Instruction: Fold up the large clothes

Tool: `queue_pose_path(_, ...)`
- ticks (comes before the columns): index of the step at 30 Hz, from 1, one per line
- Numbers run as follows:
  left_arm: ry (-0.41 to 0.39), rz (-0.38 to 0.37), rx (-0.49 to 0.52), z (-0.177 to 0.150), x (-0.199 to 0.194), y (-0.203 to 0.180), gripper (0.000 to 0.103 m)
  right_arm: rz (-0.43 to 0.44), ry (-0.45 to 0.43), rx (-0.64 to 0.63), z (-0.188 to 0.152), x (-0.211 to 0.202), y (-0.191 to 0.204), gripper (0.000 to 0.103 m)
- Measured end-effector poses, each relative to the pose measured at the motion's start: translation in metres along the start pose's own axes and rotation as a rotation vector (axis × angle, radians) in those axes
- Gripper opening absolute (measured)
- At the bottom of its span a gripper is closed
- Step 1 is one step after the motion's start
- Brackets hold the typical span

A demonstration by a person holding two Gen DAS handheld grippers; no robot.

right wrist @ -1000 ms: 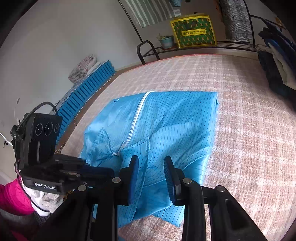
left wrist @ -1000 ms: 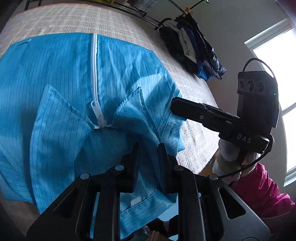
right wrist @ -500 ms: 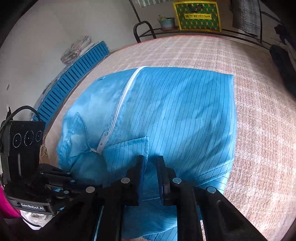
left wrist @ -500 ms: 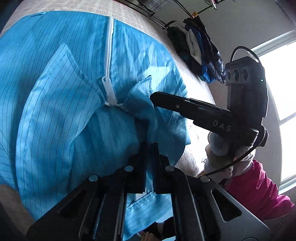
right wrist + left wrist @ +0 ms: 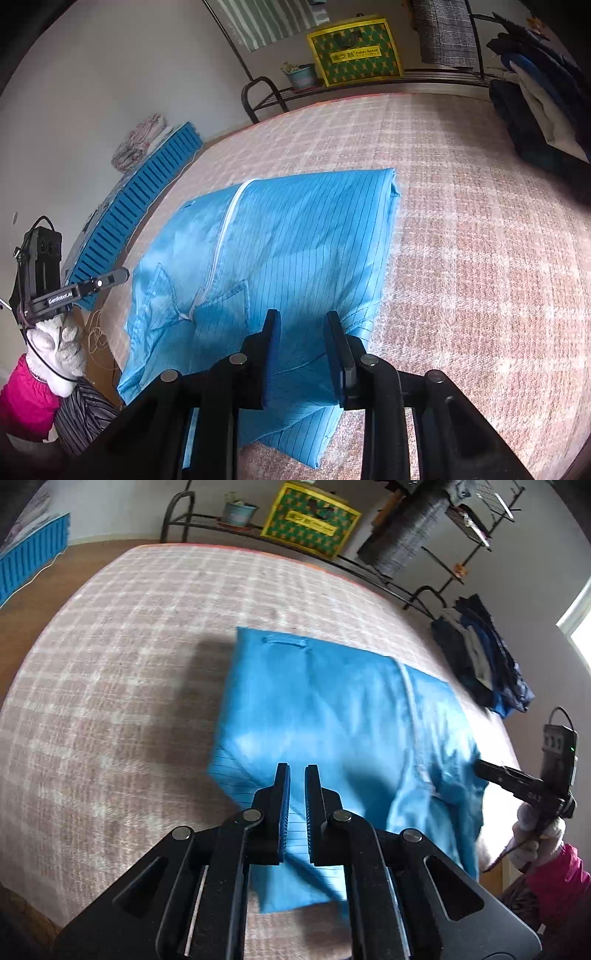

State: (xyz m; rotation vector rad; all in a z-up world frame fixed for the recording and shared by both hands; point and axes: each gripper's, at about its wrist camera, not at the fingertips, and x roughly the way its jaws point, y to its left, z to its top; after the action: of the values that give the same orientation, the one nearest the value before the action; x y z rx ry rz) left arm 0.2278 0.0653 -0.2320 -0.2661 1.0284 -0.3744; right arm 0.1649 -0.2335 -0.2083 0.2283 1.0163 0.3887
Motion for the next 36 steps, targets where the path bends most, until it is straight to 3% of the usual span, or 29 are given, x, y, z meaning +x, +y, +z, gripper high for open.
queue_pose_path(3,0.092,0.010,-0.012,-0.018,0.022,0.021,0.005,-0.030,0.084,-0.008,-0.017,0.008,-0.002,0.022)
queue_pose_path(7,0.098,-0.005,0.008,-0.022,0.013,0.026,0.005,-0.051,0.116,-0.067,-0.025,-0.007,-0.002,0.022)
queue_pose_path(10,0.052,-0.018,0.025,-0.004,-0.004,0.025,0.005,-0.045,0.035,-0.078,-0.010,-0.031,-0.001,0.023)
queue_pose_path(14,-0.027,-0.025,0.086,0.033,-0.012,0.002,0.005,-0.134,-0.138,-0.104,0.035,-0.046,0.004,0.028)
queue_pose_path(16,-0.045,-0.008,0.133,0.051,-0.004,-0.010,0.005,-0.155,-0.168,-0.121,0.058,-0.039,0.008,0.028)
queue_pose_path(21,-0.013,-0.012,0.150,0.086,0.042,-0.030,0.005,-0.200,-0.122,-0.150,0.098,0.011,0.015,0.028)
queue_pose_path(26,0.068,0.012,0.185,0.074,0.083,-0.034,0.005,-0.253,-0.009,-0.177,0.094,0.059,0.004,0.025)
queue_pose_path(32,0.078,-0.018,0.155,0.072,0.074,-0.023,0.005,-0.267,0.013,-0.122,0.091,0.059,-0.015,0.029)
queue_pose_path(33,0.075,-0.028,0.132,0.073,0.065,-0.017,0.007,-0.261,0.003,-0.115,0.090,0.052,-0.016,0.031)
queue_pose_path(34,0.065,-0.049,0.105,0.074,0.056,-0.011,0.018,-0.240,-0.011,-0.101,0.089,0.042,-0.018,0.035)
queue_pose_path(35,0.053,-0.074,0.076,0.074,0.045,-0.004,0.037,-0.207,-0.024,-0.080,0.088,0.033,-0.022,0.046)
queue_pose_path(36,0.039,-0.092,0.045,0.074,0.035,0.004,0.047,-0.175,-0.041,-0.055,0.084,0.023,-0.027,0.058)
